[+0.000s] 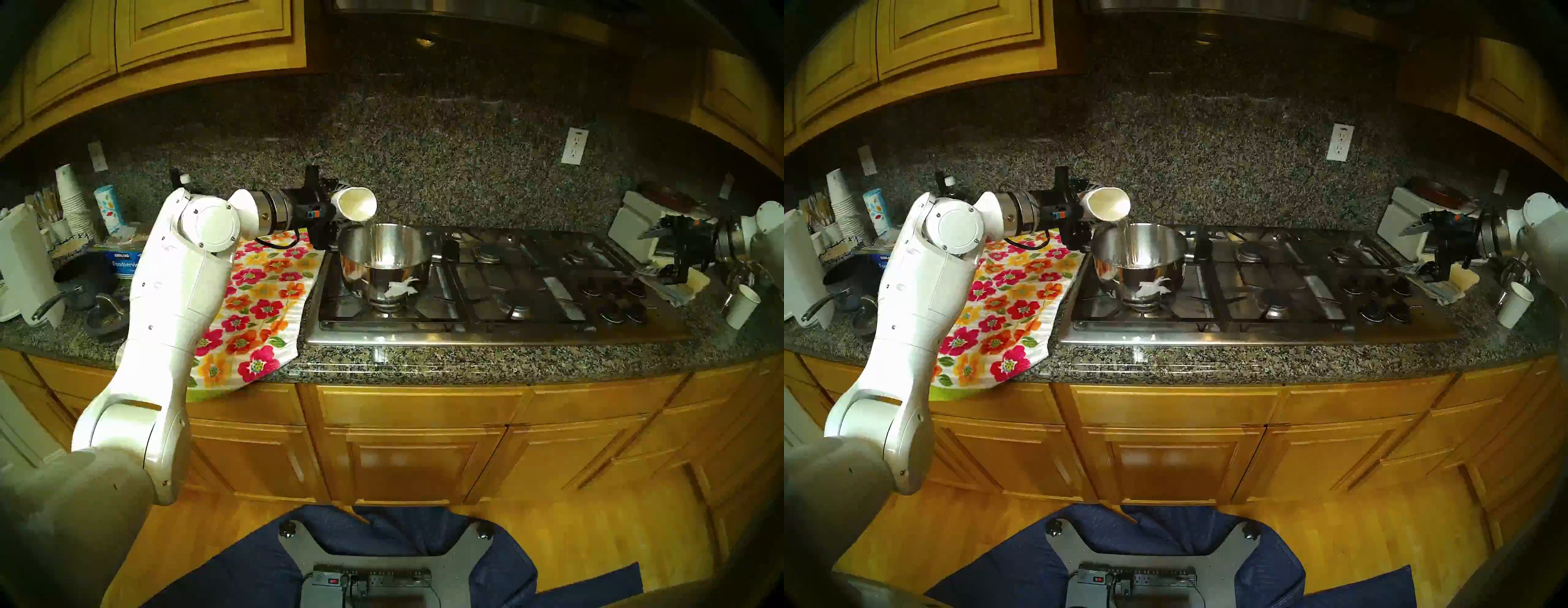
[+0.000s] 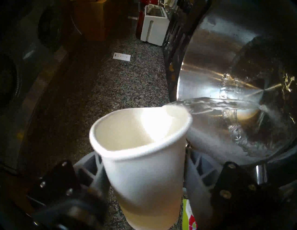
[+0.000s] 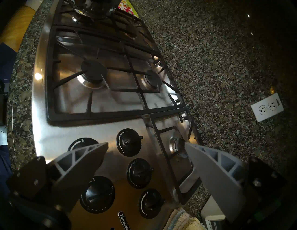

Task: Pick up the water cup, pour water into the pot, turn on the stove

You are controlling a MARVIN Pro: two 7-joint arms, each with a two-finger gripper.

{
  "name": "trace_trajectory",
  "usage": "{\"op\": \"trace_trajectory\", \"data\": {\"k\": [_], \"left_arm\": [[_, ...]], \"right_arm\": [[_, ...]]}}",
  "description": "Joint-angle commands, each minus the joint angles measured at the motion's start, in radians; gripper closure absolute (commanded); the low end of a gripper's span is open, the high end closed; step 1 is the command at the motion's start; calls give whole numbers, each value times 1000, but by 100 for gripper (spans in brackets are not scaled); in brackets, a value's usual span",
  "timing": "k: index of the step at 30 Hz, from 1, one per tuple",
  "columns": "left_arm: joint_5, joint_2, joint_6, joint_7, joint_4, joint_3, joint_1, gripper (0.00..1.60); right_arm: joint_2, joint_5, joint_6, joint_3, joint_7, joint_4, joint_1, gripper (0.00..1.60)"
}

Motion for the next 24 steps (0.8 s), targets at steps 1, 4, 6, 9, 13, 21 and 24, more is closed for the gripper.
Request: {"op": "trace_trajectory", "data": {"k": [1,4,6,9,13,21,24], "left_arm": [[10,0,-25,25,-41,-5,-45,90],[13,0,-28,23,-40,-6,-46,90],[29,2,-41,31,-35,-3,-48,91],[35,1,-47,33,-32,-4,-49,91],[67,1,-76,54,-25,0,-49,88],[90,-2,-102,66,-39,1,-40,88],[104,-3,-116,73,-41,3,-41,88]], "right_arm": [[2,7,-1,13,9,-1,31,0],[2,7,-1,13,9,-2,31,0],[3,7,-1,13,9,-2,31,0],[3,7,-1,13,9,-2,31,0],[3,7,-1,13,9,-2,31,0],[3,7,-1,13,9,-2,31,0],[3,7,-1,13,9,-2,31,0]]}}
